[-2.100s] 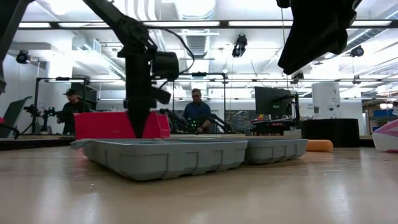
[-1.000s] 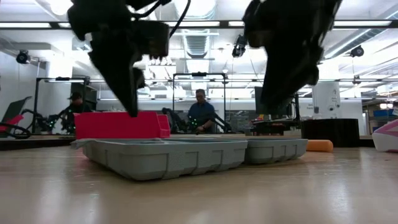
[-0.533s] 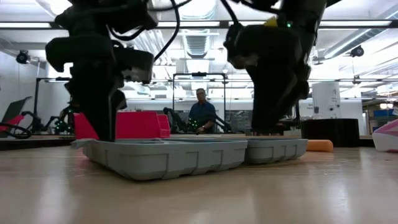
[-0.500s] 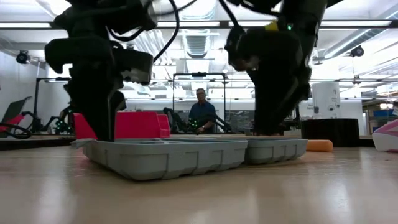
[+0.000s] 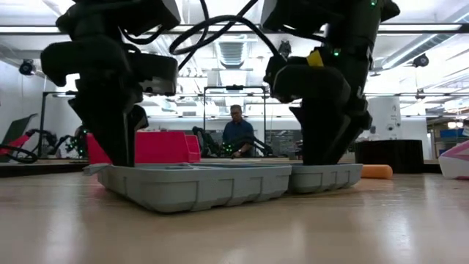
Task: Prefit tool cases
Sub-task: Remove the set of precision screwdriver bits from the gray toolbox
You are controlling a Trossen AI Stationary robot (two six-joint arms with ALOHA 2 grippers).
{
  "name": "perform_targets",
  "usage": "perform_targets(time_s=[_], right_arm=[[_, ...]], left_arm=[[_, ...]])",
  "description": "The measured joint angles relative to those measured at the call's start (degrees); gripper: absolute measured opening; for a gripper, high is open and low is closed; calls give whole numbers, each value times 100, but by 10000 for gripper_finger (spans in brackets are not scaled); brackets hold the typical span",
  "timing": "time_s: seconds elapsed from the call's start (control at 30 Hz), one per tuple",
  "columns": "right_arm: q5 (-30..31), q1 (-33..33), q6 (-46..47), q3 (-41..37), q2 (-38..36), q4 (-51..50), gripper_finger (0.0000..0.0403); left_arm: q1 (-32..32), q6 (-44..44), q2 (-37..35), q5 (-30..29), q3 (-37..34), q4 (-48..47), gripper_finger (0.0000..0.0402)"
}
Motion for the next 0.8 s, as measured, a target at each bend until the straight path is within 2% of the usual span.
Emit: perform_targets(time_s=[0.2,0.33,0.47,0.67,0.8], right_arm=[[-38,0,-2,24,224,44,176],[147,4,-55,21,227,58,170],[244,2,-197,15,224,47,144],[252,2,-291,4,171,25,78],[214,0,-310,-22,56,-26,76]], left_arm=[[-15,-1,0,-38,0,24,158],[-39,1,0,-38,-2,29,158],[-39,3,0,-39,-2,46,158],[-39,23,0,-42,-2,44,158],[-39,23,0,-41,-2,46,158]])
